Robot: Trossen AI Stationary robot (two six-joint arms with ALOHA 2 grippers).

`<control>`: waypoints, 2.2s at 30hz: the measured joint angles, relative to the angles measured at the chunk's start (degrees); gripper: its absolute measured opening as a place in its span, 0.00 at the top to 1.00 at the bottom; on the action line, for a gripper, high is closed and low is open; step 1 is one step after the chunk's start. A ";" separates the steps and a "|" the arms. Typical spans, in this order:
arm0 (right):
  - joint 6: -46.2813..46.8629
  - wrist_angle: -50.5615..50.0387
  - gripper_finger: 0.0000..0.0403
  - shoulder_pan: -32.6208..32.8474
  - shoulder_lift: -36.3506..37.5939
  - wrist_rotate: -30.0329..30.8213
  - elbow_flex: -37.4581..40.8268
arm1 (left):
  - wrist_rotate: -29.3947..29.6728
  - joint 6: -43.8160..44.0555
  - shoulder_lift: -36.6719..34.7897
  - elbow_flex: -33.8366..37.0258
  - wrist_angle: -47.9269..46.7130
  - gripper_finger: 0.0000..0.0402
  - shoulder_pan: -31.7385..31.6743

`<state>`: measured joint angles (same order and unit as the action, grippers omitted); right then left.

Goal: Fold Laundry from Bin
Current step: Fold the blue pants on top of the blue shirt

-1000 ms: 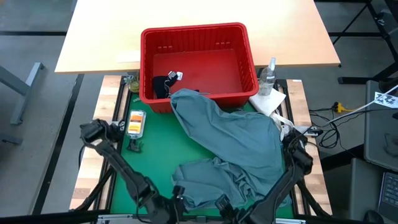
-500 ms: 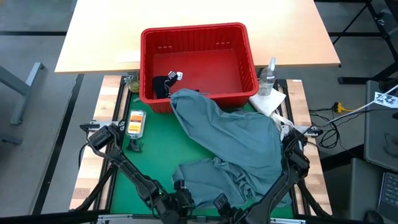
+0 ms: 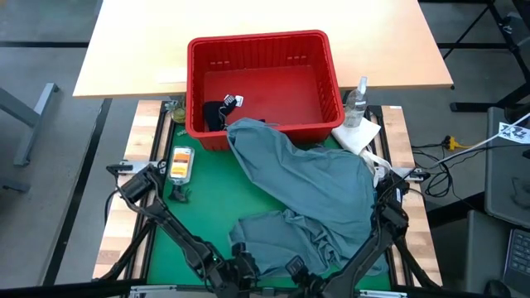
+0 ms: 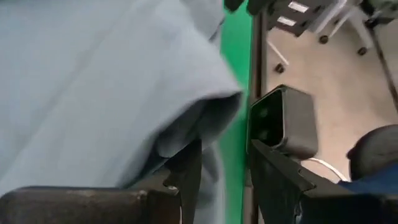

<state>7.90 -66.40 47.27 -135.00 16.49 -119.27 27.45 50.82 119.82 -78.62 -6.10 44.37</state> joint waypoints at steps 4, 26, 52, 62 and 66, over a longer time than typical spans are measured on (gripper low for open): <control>-0.01 -1.49 0.63 -0.01 -0.04 0.92 -0.01 | 0.47 0.18 0.76 0.02 -0.04 0.68 -0.45; 0.08 0.80 0.65 -0.02 -0.06 0.39 6.70 | 0.06 0.08 1.86 0.03 1.98 0.90 -1.89; 2.81 7.54 0.97 -0.04 -0.06 1.11 -3.75 | -11.83 -0.34 -14.51 0.06 -5.69 1.00 -1.84; 2.36 8.08 0.94 -0.07 -0.06 5.40 -10.50 | -7.41 -7.46 -24.39 0.06 -10.37 1.00 -5.56; 2.34 7.93 0.95 -0.11 -0.04 5.40 -12.81 | -8.19 -11.29 -24.26 0.06 -10.46 1.00 -9.78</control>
<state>10.24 -58.48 47.16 -135.04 21.89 -132.08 19.26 39.54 95.56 -78.56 -16.56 34.58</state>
